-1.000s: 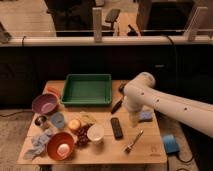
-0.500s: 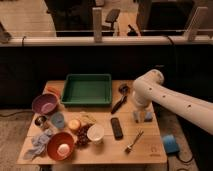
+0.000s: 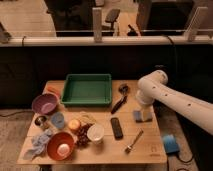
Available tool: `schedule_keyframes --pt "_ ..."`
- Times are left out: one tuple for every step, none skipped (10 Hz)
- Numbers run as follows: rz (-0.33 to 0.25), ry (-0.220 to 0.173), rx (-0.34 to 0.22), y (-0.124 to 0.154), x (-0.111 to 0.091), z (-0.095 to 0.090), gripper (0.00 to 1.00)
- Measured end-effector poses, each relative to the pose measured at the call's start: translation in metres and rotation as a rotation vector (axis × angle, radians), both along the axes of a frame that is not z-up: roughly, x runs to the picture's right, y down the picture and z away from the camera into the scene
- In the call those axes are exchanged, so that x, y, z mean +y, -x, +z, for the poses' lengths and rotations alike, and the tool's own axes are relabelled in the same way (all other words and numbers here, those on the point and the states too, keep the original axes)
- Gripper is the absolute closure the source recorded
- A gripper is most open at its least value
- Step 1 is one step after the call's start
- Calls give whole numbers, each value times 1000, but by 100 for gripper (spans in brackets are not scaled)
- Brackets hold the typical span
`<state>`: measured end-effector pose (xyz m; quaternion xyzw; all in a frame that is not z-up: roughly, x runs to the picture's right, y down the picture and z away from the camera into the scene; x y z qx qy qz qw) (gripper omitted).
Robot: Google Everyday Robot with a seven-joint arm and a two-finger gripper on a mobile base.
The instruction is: Wipe tray with sponge
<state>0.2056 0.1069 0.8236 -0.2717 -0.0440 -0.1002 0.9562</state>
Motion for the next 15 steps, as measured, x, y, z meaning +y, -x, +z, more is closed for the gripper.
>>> schedule_keyframes --pt "4 6 0 -4 1 7 20" --pt "8 12 3 -8 3 12 20" --pt "17 28 9 -19 9 22 20" --pt "22 34 14 -26 12 26 20" --pt "31 41 19 -34 15 31 20" --pt "40 52 23 -41 20 36 20" --pt "47 60 22 -45 24 41 20" --pt "53 61 21 -47 26 43 20" --pt "58 65 19 -48 30 45 20" --pt "64 67 15 -49 33 48 20" --pt "67 67 12 -49 35 49 20" --pt "68 66 7 -47 37 50 20" --pt "69 68 1 -46 41 52 20" --pt "70 70 -3 -45 43 54 20" --pt "71 73 -8 -44 46 56 20"
